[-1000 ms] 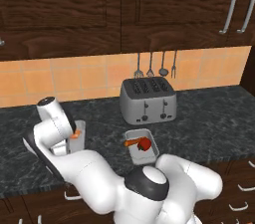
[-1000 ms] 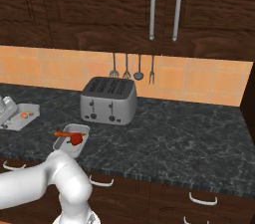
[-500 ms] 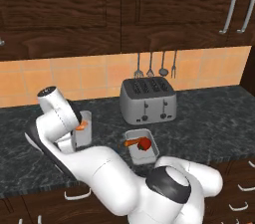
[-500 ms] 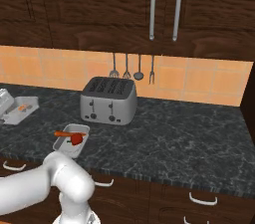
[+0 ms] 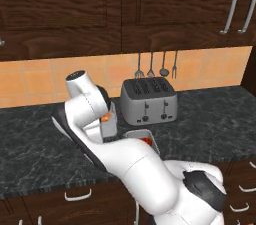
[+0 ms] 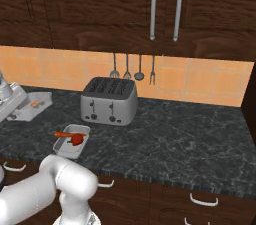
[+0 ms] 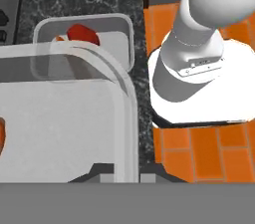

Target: Take the meat container that has the shrimp and place it on the second highest rack of the freezer. Then take the vegetable container that has the bell pepper and carrot and place it on the highest rack of the freezer.

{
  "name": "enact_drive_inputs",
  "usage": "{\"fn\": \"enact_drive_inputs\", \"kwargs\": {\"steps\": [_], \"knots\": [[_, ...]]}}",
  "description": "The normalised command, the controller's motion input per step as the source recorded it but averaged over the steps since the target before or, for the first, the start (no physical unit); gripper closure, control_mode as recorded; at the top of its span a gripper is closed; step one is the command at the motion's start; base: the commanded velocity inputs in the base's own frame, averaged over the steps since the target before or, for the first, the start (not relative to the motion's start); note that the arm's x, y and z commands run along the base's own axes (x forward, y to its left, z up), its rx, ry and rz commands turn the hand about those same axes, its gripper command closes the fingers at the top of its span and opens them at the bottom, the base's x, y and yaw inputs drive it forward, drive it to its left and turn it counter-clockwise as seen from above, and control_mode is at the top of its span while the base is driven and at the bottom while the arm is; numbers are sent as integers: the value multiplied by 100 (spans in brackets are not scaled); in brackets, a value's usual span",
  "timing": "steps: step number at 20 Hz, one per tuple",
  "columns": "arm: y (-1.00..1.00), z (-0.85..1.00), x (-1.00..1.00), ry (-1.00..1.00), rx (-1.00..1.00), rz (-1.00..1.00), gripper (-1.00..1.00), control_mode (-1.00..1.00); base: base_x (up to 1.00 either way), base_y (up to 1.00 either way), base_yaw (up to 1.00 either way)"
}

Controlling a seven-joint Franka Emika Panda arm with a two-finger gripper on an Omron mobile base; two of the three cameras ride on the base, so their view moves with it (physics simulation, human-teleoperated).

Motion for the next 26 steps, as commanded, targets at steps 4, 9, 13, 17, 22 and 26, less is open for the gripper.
{"fn": "enact_drive_inputs", "kwargs": {"steps": [4, 9, 13, 17, 22, 26], "knots": [[-97, 26, -28, 0, 0, 0, 100, -100, 0, 0, 0], [-100, 34, -17, 0, 0, 0, 100, -100, 0, 0, 0], [-100, 21, -23, 0, 1, 0, 100, -100, 0, 0, 0], [-100, 14, -24, 0, 3, 0, 100, -100, 0, 0, 0], [-100, 10, -34, 0, 9, 0, 100, -100, 0, 0, 0], [-92, 21, -24, 0, 13, -1, 100, -100, 0, 0, 0]]}}
